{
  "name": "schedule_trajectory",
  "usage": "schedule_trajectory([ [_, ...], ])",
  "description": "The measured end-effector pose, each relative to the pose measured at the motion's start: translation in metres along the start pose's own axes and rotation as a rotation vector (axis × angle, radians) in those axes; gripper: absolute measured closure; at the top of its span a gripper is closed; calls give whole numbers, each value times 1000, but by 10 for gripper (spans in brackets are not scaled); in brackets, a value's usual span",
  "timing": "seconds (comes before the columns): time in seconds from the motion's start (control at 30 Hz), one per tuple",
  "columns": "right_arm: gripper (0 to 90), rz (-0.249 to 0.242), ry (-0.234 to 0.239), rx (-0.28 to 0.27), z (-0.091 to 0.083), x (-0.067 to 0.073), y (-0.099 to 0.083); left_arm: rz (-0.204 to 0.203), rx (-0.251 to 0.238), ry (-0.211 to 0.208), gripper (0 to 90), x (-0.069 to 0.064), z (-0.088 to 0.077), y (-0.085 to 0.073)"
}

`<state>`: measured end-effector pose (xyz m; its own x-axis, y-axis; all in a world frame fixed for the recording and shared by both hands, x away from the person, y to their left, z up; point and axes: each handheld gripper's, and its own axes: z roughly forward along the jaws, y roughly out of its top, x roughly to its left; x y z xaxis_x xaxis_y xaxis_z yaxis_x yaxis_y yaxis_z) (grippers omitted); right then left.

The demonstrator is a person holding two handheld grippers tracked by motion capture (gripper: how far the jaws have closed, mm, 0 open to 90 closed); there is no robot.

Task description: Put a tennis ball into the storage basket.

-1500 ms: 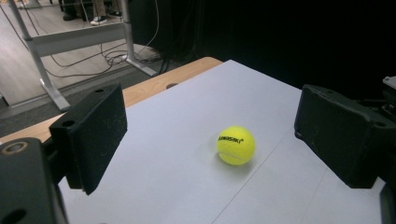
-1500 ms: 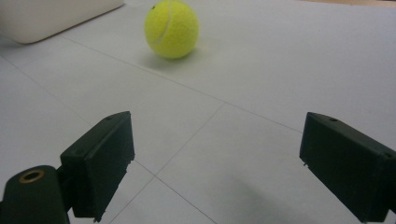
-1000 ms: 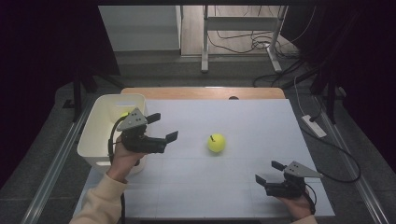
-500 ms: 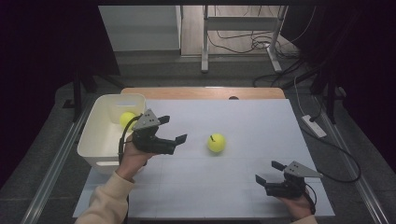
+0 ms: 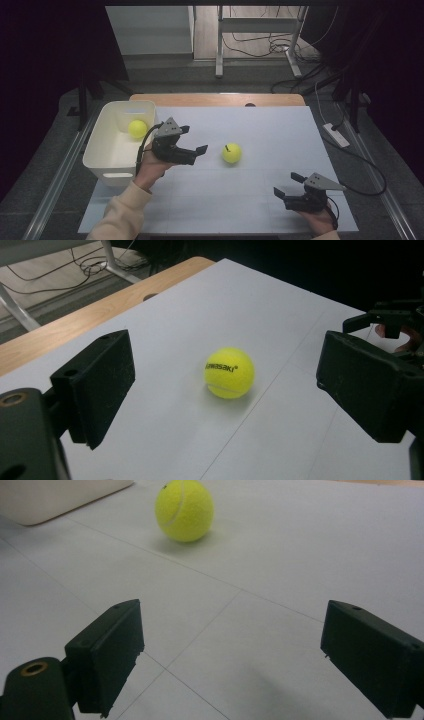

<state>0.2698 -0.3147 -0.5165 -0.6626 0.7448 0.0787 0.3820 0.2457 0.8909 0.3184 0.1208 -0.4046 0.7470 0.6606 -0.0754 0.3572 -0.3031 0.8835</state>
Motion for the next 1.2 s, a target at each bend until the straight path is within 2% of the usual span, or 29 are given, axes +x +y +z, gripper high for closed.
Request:
schedule_trajectory([
  [0.33, 100, -3, -3, -3, -1, 0, 0, 10, 26, -2, 93, -2, 12, 0],
  [1.2, 100, -3, 14, -9, 4, 1, 3, -2, 82, -12, 87, -2, 42, 0],
])
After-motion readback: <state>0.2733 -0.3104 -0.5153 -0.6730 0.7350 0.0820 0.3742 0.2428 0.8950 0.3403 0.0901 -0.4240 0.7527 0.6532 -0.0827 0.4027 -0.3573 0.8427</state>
